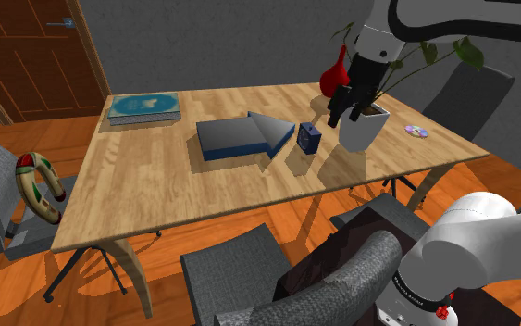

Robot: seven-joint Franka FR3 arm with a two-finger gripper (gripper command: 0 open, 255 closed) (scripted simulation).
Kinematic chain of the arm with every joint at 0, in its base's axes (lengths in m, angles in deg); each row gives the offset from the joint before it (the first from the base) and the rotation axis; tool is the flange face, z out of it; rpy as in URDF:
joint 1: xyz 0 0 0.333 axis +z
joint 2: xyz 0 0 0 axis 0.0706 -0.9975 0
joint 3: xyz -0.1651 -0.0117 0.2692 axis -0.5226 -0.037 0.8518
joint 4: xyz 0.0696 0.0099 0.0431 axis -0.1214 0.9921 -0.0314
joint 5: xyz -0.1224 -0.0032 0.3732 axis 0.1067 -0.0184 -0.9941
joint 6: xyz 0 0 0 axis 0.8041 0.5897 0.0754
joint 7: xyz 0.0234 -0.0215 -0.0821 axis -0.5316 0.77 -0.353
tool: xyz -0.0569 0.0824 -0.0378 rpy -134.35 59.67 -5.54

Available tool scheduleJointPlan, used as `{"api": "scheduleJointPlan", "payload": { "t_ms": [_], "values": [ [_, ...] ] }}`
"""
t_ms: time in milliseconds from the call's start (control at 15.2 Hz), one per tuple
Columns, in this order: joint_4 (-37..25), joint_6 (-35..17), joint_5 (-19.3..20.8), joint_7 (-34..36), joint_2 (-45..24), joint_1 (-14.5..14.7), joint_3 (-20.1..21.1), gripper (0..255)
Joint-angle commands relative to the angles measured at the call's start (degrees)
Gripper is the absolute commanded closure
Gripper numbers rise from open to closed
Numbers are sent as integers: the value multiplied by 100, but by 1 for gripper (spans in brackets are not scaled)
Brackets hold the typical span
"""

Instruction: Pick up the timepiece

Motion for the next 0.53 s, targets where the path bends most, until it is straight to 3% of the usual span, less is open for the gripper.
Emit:
{"api": "scheduleJointPlan", "payload": {
  "t_ms": [0,462],
  "values": [
    [0,0,0,0,0,0,0,0],
    [-235,-906,254,-271,-1274,-199,-270,0]
  ]
}}
